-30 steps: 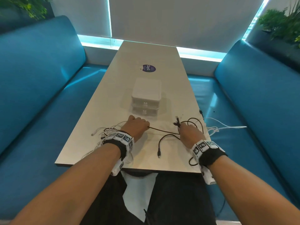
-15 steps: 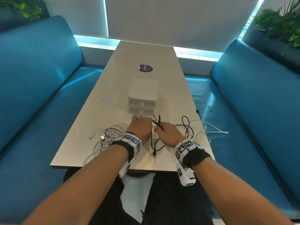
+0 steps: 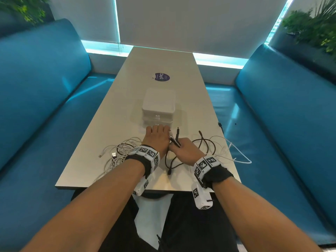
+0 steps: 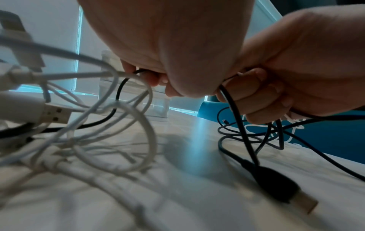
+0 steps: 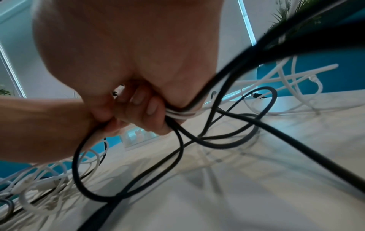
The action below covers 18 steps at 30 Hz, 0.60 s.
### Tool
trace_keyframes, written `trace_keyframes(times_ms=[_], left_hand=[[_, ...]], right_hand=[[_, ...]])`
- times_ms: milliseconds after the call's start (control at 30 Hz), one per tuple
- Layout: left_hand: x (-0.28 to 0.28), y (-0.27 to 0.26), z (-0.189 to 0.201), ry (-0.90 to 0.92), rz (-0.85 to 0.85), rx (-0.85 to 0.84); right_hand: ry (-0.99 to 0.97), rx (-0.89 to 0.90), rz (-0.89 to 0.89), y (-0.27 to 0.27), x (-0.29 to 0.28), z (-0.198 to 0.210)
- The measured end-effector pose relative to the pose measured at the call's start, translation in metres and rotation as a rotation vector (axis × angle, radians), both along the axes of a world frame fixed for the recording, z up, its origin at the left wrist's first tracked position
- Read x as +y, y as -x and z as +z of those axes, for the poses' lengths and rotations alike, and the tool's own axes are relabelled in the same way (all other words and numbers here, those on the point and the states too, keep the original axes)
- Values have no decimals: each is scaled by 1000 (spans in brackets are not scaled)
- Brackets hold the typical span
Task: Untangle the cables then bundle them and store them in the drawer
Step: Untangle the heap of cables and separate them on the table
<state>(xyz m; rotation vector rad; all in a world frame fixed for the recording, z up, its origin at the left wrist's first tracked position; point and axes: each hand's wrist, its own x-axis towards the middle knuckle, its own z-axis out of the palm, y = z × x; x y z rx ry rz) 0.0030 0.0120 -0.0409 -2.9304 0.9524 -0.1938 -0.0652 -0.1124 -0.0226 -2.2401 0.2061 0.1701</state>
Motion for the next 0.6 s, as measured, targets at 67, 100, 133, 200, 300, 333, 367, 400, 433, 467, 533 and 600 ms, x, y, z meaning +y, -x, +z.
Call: trace_keyframes(times_ms=[67,100,133,200,300,333,367,400,433,467,533,600], left_hand=[[3,0,2,-7,-17,-10],[5,-1,4,-23,-34,-17],[7,-3,5,-42,-51,-23],[15,-9,9,-69,-69,-30],[27,-18,13,-54,-77,-60],[29,-20,13,-44,-88,-69],[29,-21,13,-26,-103,-72],[29,-21,12,-5,-118,-74],[27,-21,13,17,-134,-78],[24,-20,13,47,-152,-82],[17,-18,14,84,-193,-60],[10,-16,11,89,-208,-12]], right_hand=[[77,-10,17,-1,0,-1],[147,-16,26,-2,-1,-2],[241,-19,36,-2,-3,-2],[443,-4,44,-2,-13,-3],[603,44,-24,2,-34,-5],[632,59,-55,3,-40,-5],[651,74,-84,3,-44,-6],[663,86,-116,3,-47,-6],[673,100,-152,3,-49,-5],[686,113,-189,4,-51,-3],[710,137,-247,6,-56,-1],[723,154,-270,10,-60,3]])
